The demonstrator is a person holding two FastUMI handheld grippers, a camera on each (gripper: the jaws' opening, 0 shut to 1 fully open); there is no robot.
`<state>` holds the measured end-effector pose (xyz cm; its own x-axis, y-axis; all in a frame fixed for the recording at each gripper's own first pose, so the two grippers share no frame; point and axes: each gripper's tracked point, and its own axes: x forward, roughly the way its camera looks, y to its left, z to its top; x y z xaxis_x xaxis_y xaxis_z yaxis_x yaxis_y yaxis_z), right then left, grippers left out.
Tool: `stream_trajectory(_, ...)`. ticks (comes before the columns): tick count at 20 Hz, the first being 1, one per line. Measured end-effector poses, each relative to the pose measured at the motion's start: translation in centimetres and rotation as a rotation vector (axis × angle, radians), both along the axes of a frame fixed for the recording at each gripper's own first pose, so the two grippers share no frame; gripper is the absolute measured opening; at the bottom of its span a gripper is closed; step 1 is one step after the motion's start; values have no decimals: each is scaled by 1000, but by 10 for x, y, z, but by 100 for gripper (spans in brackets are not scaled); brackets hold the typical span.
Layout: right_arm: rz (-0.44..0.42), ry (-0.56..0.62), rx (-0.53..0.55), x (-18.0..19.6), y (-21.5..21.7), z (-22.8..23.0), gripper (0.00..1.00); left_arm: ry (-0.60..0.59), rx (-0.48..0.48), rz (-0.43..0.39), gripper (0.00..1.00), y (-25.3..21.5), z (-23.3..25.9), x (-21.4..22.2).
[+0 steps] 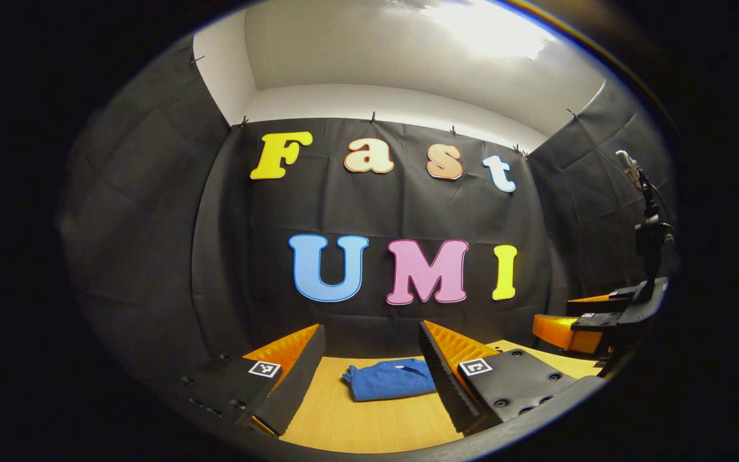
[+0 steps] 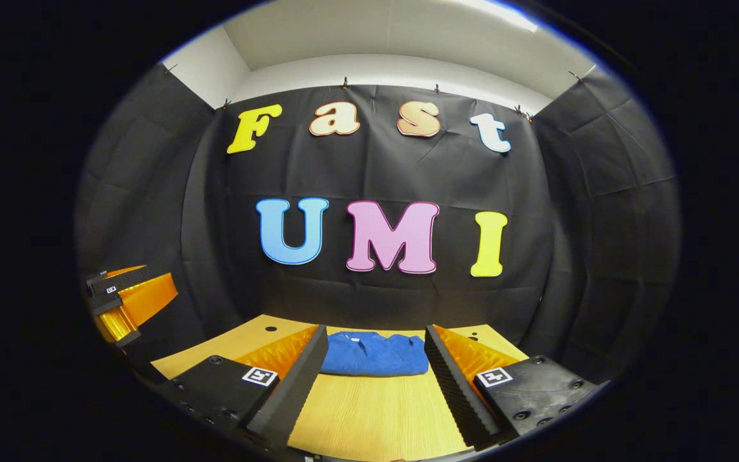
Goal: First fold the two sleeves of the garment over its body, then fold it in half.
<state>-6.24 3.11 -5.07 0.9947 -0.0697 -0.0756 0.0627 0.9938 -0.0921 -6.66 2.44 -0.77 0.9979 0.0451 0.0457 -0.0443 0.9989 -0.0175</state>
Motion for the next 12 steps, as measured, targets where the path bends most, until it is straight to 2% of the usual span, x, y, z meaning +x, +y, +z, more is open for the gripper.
stream_trajectory(12, 25, -12, -3, 2, 9, 7, 96, 3, 16, -16, 83, 2, 0, -5)
